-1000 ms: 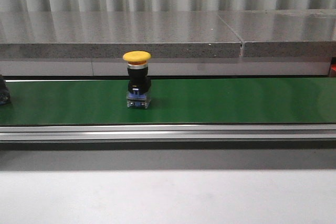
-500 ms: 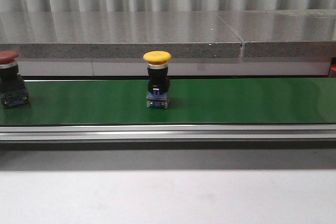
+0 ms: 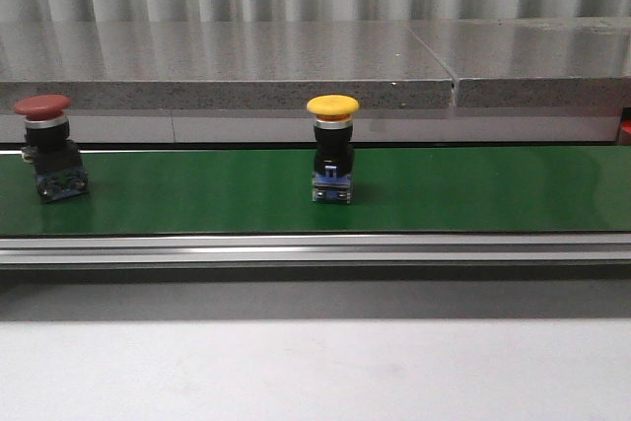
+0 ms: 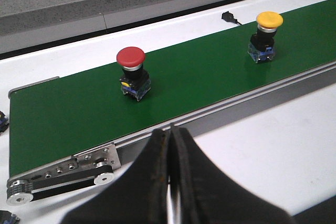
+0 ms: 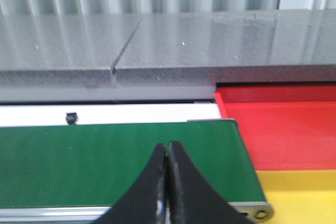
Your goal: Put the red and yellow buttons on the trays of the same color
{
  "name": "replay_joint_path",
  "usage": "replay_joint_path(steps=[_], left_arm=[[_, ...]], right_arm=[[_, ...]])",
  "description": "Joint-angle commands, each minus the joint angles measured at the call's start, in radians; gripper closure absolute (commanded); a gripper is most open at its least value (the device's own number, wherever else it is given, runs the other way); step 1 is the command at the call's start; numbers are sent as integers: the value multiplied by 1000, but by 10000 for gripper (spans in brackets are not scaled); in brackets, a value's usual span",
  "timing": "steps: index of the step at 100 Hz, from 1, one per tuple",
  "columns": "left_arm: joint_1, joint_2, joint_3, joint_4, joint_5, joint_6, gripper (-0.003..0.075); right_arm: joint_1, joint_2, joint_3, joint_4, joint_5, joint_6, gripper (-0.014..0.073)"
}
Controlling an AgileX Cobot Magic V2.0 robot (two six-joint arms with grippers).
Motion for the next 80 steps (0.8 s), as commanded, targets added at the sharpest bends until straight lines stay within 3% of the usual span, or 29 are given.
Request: replay_joint_path(steps=[1,29,49,71,80], left_arm=[[-6,10,-25,-19,-63,-2,741],[-6,10,-25,-19,-63,-2,741],[-6,10,-25,-19,-63,-2,741],[-6,10,-25,-19,-63,-2,741],[-6,10,-25,-19,-63,-2,741]], right_arm=[[3,96,-99,-75,-33,-10,660],[8,394,-316,-70,-16,-10,660],[88,577,-450,-68,2,-10,660],[220,779,-624,-8,186,-10,656],[269,855,-696,43,276,-10,602]])
